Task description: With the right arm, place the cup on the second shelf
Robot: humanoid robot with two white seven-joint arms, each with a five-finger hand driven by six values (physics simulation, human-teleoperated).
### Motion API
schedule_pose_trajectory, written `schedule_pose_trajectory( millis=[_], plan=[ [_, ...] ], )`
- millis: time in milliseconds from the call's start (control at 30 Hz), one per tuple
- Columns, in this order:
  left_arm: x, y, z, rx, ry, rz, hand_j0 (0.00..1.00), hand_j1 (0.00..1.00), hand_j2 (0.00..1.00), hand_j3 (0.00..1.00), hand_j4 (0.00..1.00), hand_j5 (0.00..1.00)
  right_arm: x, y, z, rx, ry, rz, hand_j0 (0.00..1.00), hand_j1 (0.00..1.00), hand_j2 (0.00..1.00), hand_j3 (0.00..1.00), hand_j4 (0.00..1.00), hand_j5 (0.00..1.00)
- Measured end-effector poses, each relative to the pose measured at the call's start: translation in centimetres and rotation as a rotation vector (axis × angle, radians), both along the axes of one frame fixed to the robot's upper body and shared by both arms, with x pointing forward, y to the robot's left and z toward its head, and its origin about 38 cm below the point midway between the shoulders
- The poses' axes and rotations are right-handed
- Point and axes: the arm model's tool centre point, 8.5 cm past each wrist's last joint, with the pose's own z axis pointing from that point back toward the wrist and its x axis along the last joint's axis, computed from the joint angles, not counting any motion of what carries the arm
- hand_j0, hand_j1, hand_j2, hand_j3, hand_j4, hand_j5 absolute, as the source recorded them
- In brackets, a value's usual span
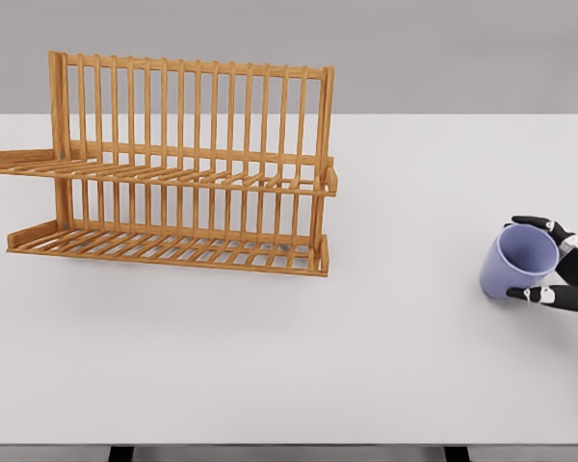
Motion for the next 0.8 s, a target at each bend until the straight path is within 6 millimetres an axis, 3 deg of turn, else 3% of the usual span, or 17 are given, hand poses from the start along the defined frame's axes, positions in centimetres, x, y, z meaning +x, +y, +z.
schedule_pose_trajectory(
  millis=[333,500,800],
  plan=[
    [0.0,0.0,0.0,0.0,0.0,0.0,1.0,1.0,1.0,1.0,1.0,1.0,1.2,1.1,2.1,0.007,-0.071,0.033,0.66,0.66,0.66,0.66,0.66,0.66],
    [0.0,0.0,0.0,0.0,0.0,0.0,1.0,1.0,1.0,1.0,1.0,1.0,2.9,1.8,4.5,0.009,-0.142,0.053,0.66,0.66,0.66,0.66,0.66,0.66],
    [0.0,0.0,0.0,0.0,0.0,0.0,1.0,1.0,1.0,1.0,1.0,1.0,4.6,2.4,7.1,0.01,-0.216,0.071,0.66,0.66,0.66,0.66,0.66,0.66]
  ],
)
